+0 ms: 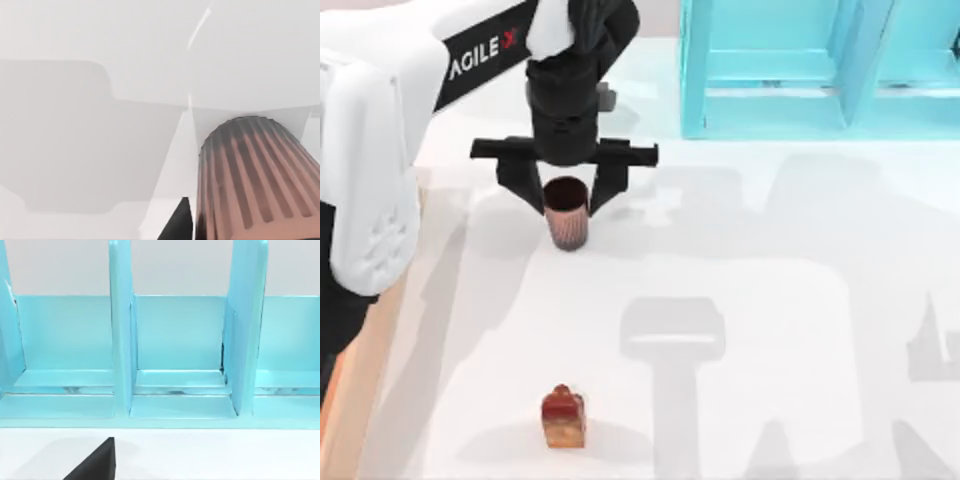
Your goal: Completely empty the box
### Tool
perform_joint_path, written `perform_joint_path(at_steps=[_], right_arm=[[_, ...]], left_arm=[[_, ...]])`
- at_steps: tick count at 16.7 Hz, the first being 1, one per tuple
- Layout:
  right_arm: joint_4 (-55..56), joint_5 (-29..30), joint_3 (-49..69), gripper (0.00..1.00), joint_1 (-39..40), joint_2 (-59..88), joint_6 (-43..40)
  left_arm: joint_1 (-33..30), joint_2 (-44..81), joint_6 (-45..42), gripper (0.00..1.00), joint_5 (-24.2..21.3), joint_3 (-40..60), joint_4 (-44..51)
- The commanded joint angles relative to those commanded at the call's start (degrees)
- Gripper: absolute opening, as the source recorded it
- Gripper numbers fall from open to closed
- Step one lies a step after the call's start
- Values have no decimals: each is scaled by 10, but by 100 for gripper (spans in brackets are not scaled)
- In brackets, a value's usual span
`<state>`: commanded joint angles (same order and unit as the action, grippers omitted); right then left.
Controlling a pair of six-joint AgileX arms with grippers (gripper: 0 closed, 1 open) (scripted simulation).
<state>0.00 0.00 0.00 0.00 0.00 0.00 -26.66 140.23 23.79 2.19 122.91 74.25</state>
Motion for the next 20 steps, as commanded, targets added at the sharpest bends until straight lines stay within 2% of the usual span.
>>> perform_joint_path(at_steps=[1,14,20], right_arm=[[0,0,0,100,0,0,0],[0,0,0,100,0,0,0],[0,0,0,100,0,0,0]], left_arm=[[0,0,0,0,0,0,0],[0,0,0,98,0,0,0],[0,0,0,100,0,0,0]])
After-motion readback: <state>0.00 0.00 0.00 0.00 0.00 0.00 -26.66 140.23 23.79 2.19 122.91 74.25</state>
